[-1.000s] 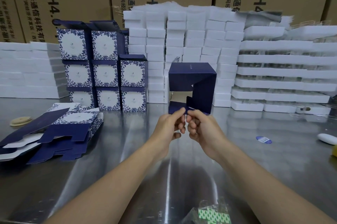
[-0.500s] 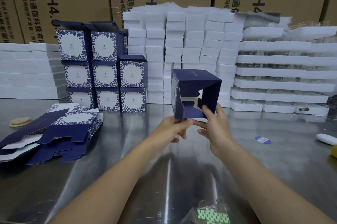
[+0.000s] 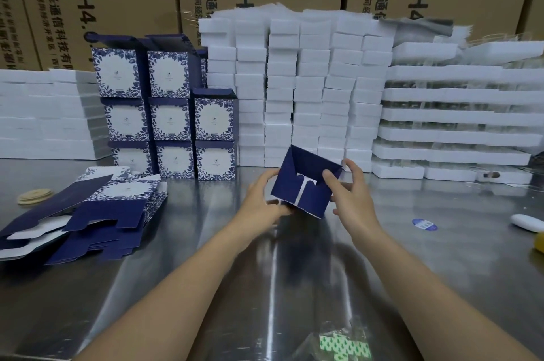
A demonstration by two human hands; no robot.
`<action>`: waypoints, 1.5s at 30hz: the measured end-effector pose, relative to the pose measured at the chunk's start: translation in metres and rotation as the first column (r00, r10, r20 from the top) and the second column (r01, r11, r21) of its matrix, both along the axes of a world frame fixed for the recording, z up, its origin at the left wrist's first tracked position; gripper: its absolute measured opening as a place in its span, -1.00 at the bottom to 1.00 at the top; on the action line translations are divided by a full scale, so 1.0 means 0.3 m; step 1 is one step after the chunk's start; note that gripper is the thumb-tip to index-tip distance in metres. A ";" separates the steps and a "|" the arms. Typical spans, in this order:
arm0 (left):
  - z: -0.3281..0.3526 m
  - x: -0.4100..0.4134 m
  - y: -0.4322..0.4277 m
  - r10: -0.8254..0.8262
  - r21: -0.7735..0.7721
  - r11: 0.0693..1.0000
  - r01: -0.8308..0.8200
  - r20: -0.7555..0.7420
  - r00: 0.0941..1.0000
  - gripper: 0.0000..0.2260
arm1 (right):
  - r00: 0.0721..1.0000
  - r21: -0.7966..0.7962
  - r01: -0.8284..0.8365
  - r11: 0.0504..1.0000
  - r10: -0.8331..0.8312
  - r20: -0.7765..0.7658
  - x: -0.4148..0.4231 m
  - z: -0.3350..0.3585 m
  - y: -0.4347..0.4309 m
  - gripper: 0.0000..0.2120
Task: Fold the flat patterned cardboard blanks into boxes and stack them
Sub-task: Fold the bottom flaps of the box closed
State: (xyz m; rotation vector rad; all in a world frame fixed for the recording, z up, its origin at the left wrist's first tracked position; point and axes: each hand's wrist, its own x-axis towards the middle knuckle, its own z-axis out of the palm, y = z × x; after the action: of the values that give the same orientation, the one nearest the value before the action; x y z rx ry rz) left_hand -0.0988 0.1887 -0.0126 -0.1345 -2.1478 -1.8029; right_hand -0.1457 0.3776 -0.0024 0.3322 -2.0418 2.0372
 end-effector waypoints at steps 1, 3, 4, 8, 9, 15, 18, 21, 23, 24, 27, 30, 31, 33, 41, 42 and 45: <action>-0.005 0.000 0.003 -0.001 0.029 1.000 0.000 0.023 1.000 -0.31 | 1.000 0.001 -0.004 1.000 0.004 0.010 -0.001 0.002 -0.001 -0.47; -0.010 0.000 0.007 -0.022 0.150 0.989 0.015 0.043 0.999 -0.30 | 1.000 0.052 -0.012 0.999 0.011 0.021 -0.001 0.010 -0.001 -0.71; -0.012 -0.001 0.009 -0.033 0.198 0.980 0.024 0.042 0.999 -0.29 | 1.000 0.101 -0.027 0.995 0.025 0.017 0.000 0.010 -0.003 -0.72; -0.016 -0.010 0.011 0.026 0.288 0.957 -0.040 0.054 0.998 -0.36 | 0.990 0.235 -0.139 0.962 0.136 0.033 0.018 0.006 -0.008 -0.40; -0.018 -0.014 0.009 0.047 0.317 0.946 -0.063 0.056 0.997 -0.39 | 0.982 0.242 -0.188 0.952 0.179 0.058 0.024 0.003 -0.008 -0.34; -0.017 -0.013 0.002 0.129 0.395 0.907 -0.145 0.067 0.989 -0.50 | 0.950 0.147 -0.281 0.948 0.254 0.180 0.022 -0.012 -0.018 -0.34; -0.013 -0.014 0.008 0.203 0.421 0.884 -0.206 0.053 0.978 -0.59 | 0.944 0.083 -0.276 0.958 0.254 0.209 0.014 -0.020 -0.019 -0.37; -0.009 -0.009 0.014 0.246 0.432 0.870 -0.240 0.043 0.968 -0.60 | 0.930 0.010 -0.277 0.961 0.266 0.254 0.006 -0.030 -0.024 -0.36; -0.007 -0.003 0.019 0.248 0.439 0.867 -0.237 0.034 0.968 -0.56 | 0.910 -0.026 -0.301 0.953 0.295 0.292 0.014 -0.031 -0.029 -0.36; -0.005 0.001 0.023 0.241 0.451 0.863 -0.230 0.032 0.970 -0.54 | 0.895 -0.049 -0.323 0.945 0.321 0.309 0.021 -0.031 -0.032 -0.36; 0.002 0.011 0.035 0.232 0.466 0.858 -0.216 0.023 0.972 -0.48 | 0.872 -0.174 -0.343 0.923 0.382 0.307 0.032 -0.033 -0.046 -0.37; 0.004 0.013 0.048 0.217 0.453 0.868 -0.201 0.017 0.976 -0.47 | 0.905 -0.266 -0.280 0.923 0.346 0.248 0.035 -0.030 -0.064 -0.45; 0.003 0.011 0.051 0.211 0.456 0.867 -0.201 0.028 0.977 -0.49 | 0.916 -0.279 -0.260 0.924 0.327 0.231 0.035 -0.029 -0.067 -0.48; -0.001 0.006 0.057 0.188 0.476 0.856 -0.200 0.074 0.979 -0.53 | 0.935 -0.299 -0.221 0.928 0.289 0.206 0.035 -0.028 -0.068 -0.53; 0.002 0.000 0.063 0.035 0.460 0.875 -0.148 0.246 0.969 -0.72 | 0.957 -0.288 -0.169 0.943 0.227 0.181 0.028 -0.022 -0.062 -0.55; 0.003 0.001 0.062 0.027 0.442 0.885 -0.146 0.263 0.964 -0.77 | 0.956 -0.293 -0.165 0.942 0.226 0.187 0.032 -0.022 -0.063 -0.56; 0.001 0.001 0.058 0.018 0.398 0.908 -0.129 0.270 0.963 -0.86 | 0.948 -0.322 -0.144 0.936 0.223 0.226 0.044 -0.016 -0.063 -0.59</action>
State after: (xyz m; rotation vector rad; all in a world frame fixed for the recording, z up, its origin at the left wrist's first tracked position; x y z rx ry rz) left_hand -0.0984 0.2060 -0.0122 0.2998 -1.8385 -2.2867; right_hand -0.1324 0.3588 -0.0072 0.2154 -1.8481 2.5890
